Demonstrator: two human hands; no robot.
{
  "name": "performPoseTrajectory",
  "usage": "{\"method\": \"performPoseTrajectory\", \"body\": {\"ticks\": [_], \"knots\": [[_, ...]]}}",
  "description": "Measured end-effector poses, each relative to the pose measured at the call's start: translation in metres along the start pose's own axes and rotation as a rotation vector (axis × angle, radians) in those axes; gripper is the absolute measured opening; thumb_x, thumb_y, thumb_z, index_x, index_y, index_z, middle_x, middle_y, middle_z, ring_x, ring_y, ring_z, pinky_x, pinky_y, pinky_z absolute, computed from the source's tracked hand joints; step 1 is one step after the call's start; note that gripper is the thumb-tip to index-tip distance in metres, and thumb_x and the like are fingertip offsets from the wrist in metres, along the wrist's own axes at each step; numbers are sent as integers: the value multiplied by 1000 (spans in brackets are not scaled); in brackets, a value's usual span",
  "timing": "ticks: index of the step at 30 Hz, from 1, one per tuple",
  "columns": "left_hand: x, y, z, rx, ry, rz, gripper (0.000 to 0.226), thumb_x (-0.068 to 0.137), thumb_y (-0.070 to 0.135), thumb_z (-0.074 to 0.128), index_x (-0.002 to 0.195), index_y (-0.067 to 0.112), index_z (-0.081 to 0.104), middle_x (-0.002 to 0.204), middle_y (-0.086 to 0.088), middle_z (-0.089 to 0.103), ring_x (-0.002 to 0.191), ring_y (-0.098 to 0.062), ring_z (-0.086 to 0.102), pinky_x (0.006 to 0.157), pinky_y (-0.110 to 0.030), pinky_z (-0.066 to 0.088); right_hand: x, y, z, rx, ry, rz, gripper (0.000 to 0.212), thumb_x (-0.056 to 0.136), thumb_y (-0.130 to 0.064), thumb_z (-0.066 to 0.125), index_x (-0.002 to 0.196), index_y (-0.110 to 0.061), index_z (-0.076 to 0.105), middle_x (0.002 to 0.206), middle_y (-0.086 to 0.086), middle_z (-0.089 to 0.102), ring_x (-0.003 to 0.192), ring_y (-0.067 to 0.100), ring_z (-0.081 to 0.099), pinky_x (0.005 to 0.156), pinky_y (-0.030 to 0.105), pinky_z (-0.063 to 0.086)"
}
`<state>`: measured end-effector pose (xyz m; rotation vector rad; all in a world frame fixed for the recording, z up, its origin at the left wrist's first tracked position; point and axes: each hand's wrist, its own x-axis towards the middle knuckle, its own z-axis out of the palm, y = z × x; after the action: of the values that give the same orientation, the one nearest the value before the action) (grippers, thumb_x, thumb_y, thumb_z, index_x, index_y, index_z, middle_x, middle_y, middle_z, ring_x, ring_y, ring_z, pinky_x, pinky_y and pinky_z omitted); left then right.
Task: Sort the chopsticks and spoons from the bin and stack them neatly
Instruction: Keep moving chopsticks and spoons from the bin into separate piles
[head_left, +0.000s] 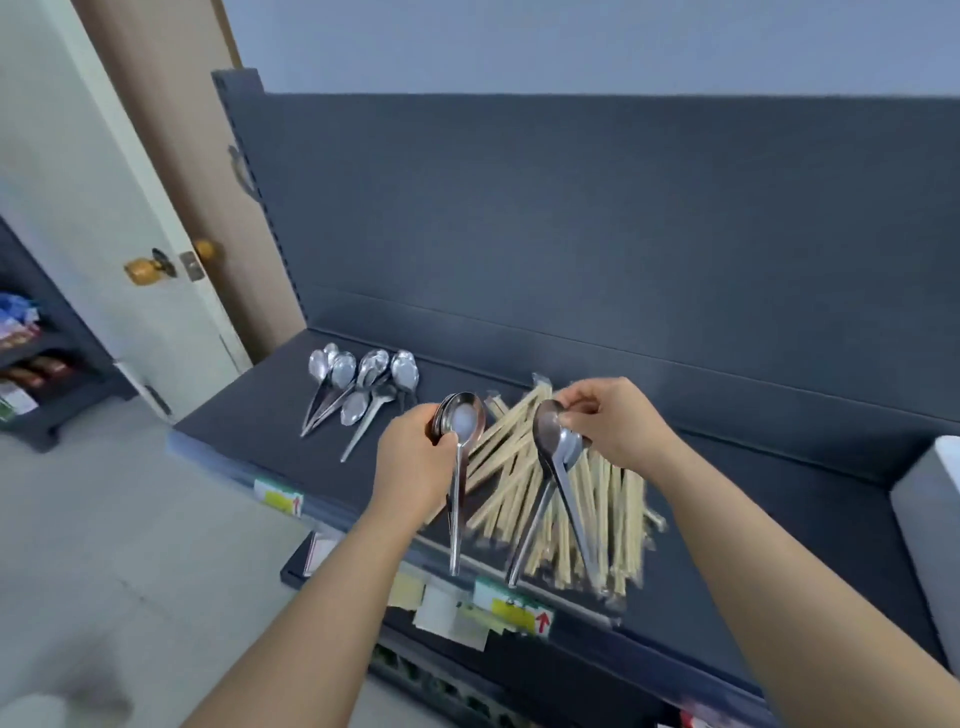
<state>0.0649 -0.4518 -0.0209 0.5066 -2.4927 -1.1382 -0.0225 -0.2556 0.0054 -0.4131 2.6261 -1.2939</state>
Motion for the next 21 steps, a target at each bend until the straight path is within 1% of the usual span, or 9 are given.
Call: {"method": "performPoseTrajectory", "body": {"ticks": [3,6,9,12,15,16,17,19,21], "knots": [[20,-32,-21,11,13,-52,12,84,1,55,72,3,55,64,-4,53,58,-17,42,49,-18,31,25,-14,38,-8,-18,28,8,88,-9,65,86,-16,67,84,4,67,71,17,57,77,39,54],[44,-59,-34,39,33,-94,20,84,0,53,66,6,48,61,-1,46,57,-18,40,47,-18,29,54,-27,68,-35,-40,35,10,89,-7,63,84,-15,66,79,4,65,65,17,54,69,35,51],[74,-83,-42,58,60,-87,15,83,-3,53,69,5,52,63,-2,48,58,-15,40,51,-13,34,85,-38,93,-52,-58,45,14,89,-6,60,81,-17,65,74,2,62,58,15,51,60,27,45],[107,-104,-49,90,79,-96,22,82,-5,51,66,9,51,64,-2,50,58,-14,42,52,-10,35,119,-48,116,-58,-79,39,14,89,-6,58,83,-14,67,69,0,59,57,14,50,61,29,48],[138,-122,-54,110,90,-102,33,81,-7,48,59,16,42,61,0,46,57,-13,40,51,-10,34,150,-56,138,-97,-132,62,19,92,-7,52,86,-11,69,64,0,55,54,15,45,54,25,40],[149,-128,-55,117,86,-105,36,81,-7,48,58,18,40,61,0,45,56,-11,39,50,-12,34,159,-58,145,-114,-147,64,19,92,-6,51,87,-7,69,65,2,55,55,16,43,54,26,38],[159,-134,-56,127,77,-107,35,82,-7,48,58,17,41,61,-1,45,56,-12,39,48,-14,32,169,-61,152,-129,-158,67,19,91,-6,50,89,-1,69,66,6,53,57,18,41,55,27,37],[178,-147,-58,159,53,-107,21,83,-5,49,64,4,50,63,-7,49,58,-17,41,47,-17,29,185,-66,167,-150,-166,87,20,89,-5,50,94,7,66,68,10,49,59,19,38,53,27,33],[198,-159,-60,190,38,-96,11,83,-4,49,72,-3,54,66,-9,51,61,-20,41,49,-17,29,199,-70,180,-177,-170,118,18,88,-5,52,88,9,63,68,10,48,60,19,38,55,28,33]]}}
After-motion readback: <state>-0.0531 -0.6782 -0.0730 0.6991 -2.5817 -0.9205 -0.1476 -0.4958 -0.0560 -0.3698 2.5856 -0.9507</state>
